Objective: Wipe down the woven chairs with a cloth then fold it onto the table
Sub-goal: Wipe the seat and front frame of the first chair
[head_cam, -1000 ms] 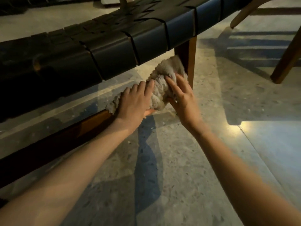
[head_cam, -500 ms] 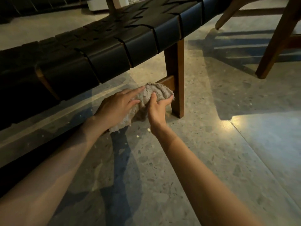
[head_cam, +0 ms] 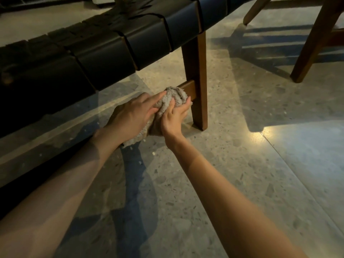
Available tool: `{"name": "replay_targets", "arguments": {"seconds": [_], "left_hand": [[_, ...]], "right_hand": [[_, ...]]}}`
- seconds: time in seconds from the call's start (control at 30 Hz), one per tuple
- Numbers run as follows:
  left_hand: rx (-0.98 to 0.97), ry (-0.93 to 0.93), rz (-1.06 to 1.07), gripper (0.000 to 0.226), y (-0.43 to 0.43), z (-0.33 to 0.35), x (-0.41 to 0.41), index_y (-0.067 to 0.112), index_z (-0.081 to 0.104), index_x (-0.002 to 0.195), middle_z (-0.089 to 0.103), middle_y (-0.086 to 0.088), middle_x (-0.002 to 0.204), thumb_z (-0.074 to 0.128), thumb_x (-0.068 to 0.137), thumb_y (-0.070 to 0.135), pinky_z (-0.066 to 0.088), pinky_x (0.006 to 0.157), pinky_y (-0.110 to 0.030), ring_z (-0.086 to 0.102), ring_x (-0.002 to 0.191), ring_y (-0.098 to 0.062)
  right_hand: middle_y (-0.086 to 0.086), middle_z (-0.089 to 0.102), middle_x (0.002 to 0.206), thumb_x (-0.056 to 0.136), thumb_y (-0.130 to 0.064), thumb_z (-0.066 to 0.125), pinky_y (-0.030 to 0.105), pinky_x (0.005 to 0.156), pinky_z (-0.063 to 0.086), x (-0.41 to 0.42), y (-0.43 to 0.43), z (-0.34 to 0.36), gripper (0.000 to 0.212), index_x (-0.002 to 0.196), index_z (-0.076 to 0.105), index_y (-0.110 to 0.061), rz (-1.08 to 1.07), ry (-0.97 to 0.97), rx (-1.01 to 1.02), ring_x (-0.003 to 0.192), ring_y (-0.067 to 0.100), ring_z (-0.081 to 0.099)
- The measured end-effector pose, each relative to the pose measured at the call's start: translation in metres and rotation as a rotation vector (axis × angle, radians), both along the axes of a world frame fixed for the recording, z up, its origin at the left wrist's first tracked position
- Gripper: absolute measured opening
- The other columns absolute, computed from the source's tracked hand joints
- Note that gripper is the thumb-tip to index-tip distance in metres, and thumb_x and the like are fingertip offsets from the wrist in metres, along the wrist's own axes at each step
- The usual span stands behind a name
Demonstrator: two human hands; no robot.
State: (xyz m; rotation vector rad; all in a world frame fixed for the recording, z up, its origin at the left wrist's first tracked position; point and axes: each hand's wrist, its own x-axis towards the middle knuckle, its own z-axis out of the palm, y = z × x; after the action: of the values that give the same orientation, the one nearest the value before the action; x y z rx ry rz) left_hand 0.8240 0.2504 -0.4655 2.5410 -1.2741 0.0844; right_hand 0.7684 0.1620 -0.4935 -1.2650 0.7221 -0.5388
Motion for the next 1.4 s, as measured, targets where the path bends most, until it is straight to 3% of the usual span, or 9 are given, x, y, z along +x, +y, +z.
{"name": "replay_targets", "arguments": {"seconds": [0.13,0.43,0.63,0.7,0.8,1.0,1.17,1.3,1.4], "left_hand": [[0.052,-0.132,0.068,0.055,0.051,-0.003,-0.013,0.038,0.022,0.147,0.051,-0.003,0.126,0.042,0.098,0.026,0.037,0.068,-0.028,0.055,0.102,-0.02],[0.166,-0.23,0.252,0.051,0.182,-0.001,-0.052,0.025,0.041,0.141,0.059,-0.009,0.118,0.041,0.091,0.032,0.051,0.079,-0.043,0.06,0.1,-0.03],[0.2,-0.31,0.367,0.046,0.27,-0.005,-0.076,0.028,0.038,0.142,0.058,-0.005,0.121,0.044,0.097,0.03,0.044,0.086,-0.047,0.058,0.103,-0.031],[0.198,-0.317,0.48,0.044,0.283,-0.007,-0.086,0.025,0.043,0.14,0.059,-0.01,0.119,0.045,0.096,0.026,0.037,0.089,-0.049,0.056,0.103,-0.036],[0.183,-0.249,0.625,0.046,0.294,-0.007,-0.097,0.023,0.048,0.137,0.06,-0.016,0.114,0.034,0.094,0.029,0.032,0.094,-0.053,0.054,0.105,-0.04],[0.079,-0.236,0.719,0.042,0.305,-0.005,-0.111,0.018,0.054,0.133,0.061,-0.015,0.119,0.055,0.091,0.017,0.03,0.103,-0.053,0.053,0.113,-0.039],[-0.104,-0.308,0.709,0.039,0.289,-0.002,-0.131,0.016,0.057,0.129,0.061,-0.012,0.121,0.042,0.093,0.02,0.035,0.101,-0.053,0.055,0.111,-0.039],[-0.187,-0.318,0.634,0.035,0.251,-0.01,-0.144,0.021,0.058,0.127,0.063,-0.006,0.11,0.052,0.093,0.022,0.044,0.082,-0.044,0.057,0.098,-0.03],[-0.318,-0.148,0.509,0.037,0.21,-0.013,-0.137,0.019,0.06,0.125,0.064,-0.005,0.108,0.063,0.088,0.02,0.047,0.083,-0.041,0.059,0.099,-0.027]], "right_hand": [[0.01,0.005,0.156,0.102,-0.031,0.037,0.046,0.118,0.014,-0.005,0.046,-0.004,0.067,0.149,-0.009,-0.021,0.054,-0.04,0.105,0.144,0.026,0.011],[0.011,0.023,0.145,0.099,-0.017,0.045,0.036,0.114,0.027,-0.024,0.177,-0.002,0.062,0.143,0.003,-0.011,0.014,-0.079,0.19,0.133,0.021,0.033],[-0.002,0.042,0.101,0.095,-0.014,0.053,0.022,0.082,0.048,-0.046,0.242,-0.01,0.034,0.106,0.021,-0.015,0.122,-0.088,0.099,0.091,0.002,0.054],[-0.005,0.041,0.088,0.095,-0.015,0.054,0.01,0.067,0.043,-0.052,0.257,-0.015,0.032,0.097,0.022,-0.012,0.198,-0.068,0.074,0.07,-0.011,0.051],[-0.006,0.037,0.082,0.095,-0.017,0.054,0.005,0.062,0.038,-0.059,0.272,-0.017,0.031,0.093,0.023,-0.011,0.324,-0.029,0.056,0.067,-0.005,0.046],[-0.001,0.044,0.084,0.096,-0.024,0.054,0.031,0.079,0.046,-0.067,0.279,-0.006,0.027,0.096,0.029,-0.013,0.579,0.053,0.079,0.075,0.009,0.048],[0.007,0.058,0.092,0.092,-0.024,0.06,0.046,0.087,0.052,-0.076,0.254,0.002,0.023,0.099,0.04,-0.014,0.663,0.133,0.015,0.087,0.021,0.06],[0.009,0.051,0.089,0.091,-0.015,0.06,0.034,0.073,0.049,-0.091,0.208,0.002,0.025,0.094,0.035,-0.021,0.488,0.01,-0.098,0.074,0.013,0.054],[0.012,0.051,0.089,0.092,-0.01,0.057,0.034,0.065,0.05,-0.102,0.164,0.007,0.026,0.099,0.033,-0.018,0.338,-0.013,-0.172,0.069,0.013,0.053]]}}
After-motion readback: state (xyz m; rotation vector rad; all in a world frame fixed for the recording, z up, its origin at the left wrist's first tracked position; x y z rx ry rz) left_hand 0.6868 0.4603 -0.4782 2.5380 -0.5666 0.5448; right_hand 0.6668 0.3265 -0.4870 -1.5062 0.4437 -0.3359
